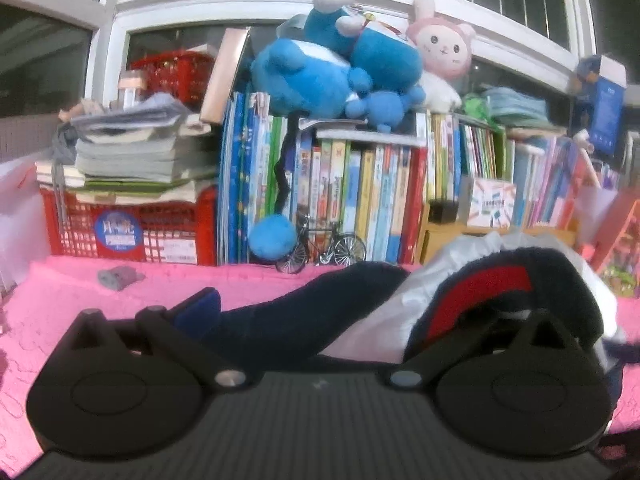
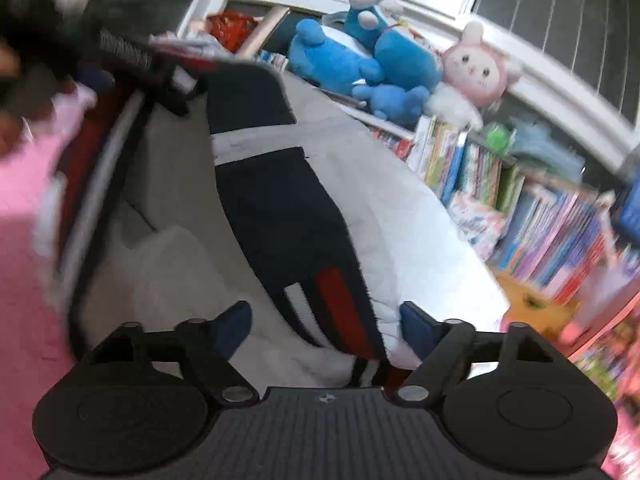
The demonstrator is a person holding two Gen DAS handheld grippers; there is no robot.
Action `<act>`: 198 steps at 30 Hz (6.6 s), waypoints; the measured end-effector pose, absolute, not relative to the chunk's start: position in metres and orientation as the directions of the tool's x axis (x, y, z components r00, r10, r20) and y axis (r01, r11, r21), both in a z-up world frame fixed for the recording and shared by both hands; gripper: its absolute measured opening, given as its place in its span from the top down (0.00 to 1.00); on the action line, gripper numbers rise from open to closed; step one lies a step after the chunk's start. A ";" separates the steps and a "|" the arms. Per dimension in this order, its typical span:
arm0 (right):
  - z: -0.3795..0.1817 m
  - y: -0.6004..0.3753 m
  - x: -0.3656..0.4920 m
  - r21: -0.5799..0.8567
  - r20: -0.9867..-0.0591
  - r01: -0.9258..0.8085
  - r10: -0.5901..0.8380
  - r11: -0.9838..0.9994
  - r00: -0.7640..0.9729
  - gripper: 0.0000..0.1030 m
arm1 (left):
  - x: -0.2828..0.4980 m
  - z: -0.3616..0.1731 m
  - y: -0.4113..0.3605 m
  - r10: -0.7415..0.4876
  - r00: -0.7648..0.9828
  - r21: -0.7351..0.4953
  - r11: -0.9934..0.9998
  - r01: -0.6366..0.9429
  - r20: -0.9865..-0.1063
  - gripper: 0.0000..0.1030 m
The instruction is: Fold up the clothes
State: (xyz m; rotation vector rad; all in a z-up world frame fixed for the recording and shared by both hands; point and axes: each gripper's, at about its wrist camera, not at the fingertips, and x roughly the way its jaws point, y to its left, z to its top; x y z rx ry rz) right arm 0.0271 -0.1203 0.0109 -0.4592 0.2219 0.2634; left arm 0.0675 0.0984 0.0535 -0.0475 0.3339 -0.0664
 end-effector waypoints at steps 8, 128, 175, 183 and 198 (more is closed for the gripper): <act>0.061 -0.191 0.032 -0.247 -0.188 -0.137 0.092 0.959 0.978 0.40 | 0.083 0.032 0.072 -0.148 0.915 -0.079 0.989 0.127 -0.375 0.00; -0.032 -0.080 -0.035 -0.732 -0.204 -0.349 0.300 0.586 0.932 0.00 | -0.007 0.009 0.131 -0.220 0.894 -0.034 0.974 0.225 -0.390 0.00; 0.023 -0.142 -0.064 -0.429 -0.084 -0.234 0.220 0.873 0.972 0.00 | -0.035 0.025 0.115 -0.393 0.868 0.018 0.908 0.418 -0.303 0.00; 0.070 -0.190 -0.054 -0.204 0.004 -0.170 0.175 0.964 0.985 0.06 | -0.042 0.006 0.047 -0.474 0.814 0.158 0.824 0.544 -0.335 0.00; 0.066 -0.226 -0.055 -0.044 -0.107 -0.249 0.244 0.967 0.964 0.09 | -0.030 0.027 0.033 -0.142 0.974 0.378 0.904 0.200 -0.176 0.00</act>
